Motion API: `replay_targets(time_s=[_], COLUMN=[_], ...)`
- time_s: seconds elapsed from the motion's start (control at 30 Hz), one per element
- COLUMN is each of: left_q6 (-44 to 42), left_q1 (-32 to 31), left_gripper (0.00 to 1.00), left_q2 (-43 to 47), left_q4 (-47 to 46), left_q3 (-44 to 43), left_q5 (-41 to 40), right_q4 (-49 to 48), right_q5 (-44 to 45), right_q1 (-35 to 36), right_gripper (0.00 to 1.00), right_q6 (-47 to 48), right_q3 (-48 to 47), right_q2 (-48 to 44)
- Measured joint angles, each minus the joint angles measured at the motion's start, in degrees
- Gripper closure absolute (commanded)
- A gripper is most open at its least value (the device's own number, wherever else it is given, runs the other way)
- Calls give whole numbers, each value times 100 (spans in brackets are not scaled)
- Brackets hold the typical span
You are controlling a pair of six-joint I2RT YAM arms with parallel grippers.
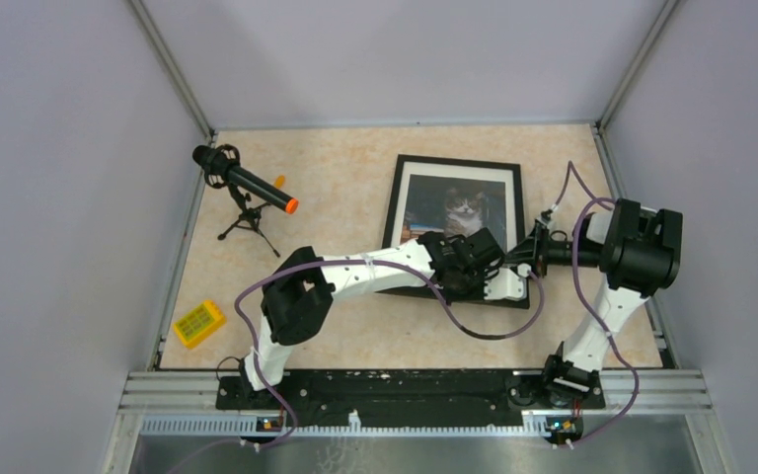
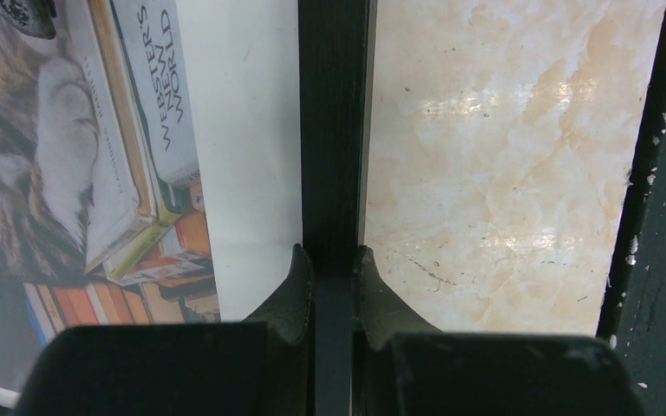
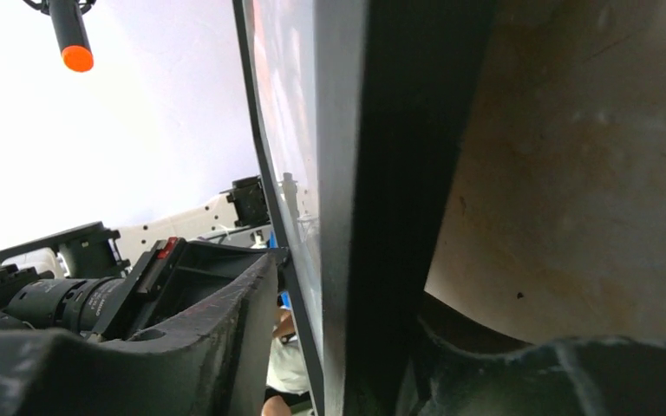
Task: Take the photo out of the frame
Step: Turn over the photo frame at the center of the board.
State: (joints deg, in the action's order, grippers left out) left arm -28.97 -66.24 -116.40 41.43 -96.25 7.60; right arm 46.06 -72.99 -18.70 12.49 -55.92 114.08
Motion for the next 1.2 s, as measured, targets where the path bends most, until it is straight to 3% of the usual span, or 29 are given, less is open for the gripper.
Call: replay_targets(time_s=[0.07,0.13,0.17,0.2,0.27,0.3,0.4,0.57,0.77,1.0,1.2], left_q6=[13,26,33,37,7,20,72,142,212,271,339], left_q1=[4,9,11,13,20,20,15,90,339,575,715], left_gripper=[99,87,75,48,26,20,3,1,1,1,1], left_q2=[2,20,35,57,116,157,398,844,1161,1759,2253], left_q4=[-4,-17,-20,-20,-48,-83,-170,-170,35,81,76], left_q3=[9,31,42,48,94,129,236,243,-52,-245,-297], left_q5=[7,7,7,2,-9,-4,-17,-4,9,-20,-72], right_q4=[0,-2,0,9,72,87,48,341,1025,2011,2616], right_q5=[50,79,94,92,-7,22,138,260,787,2184,3451], right_q1=[13,7,7,4,4,13,24,26,20,33,260], right_gripper=[71,79,83,86,96,100,100,100,100,100,100], right_q6=[7,28,44,59,103,129,238,129,-232,-498,-131], right_q3=[0,-4,-7,-7,-13,-13,-11,-232,-1176,-3123,-4903], right_q2=[2,2,2,0,-9,-48,-275,-938,-1521,-1869,-1869])
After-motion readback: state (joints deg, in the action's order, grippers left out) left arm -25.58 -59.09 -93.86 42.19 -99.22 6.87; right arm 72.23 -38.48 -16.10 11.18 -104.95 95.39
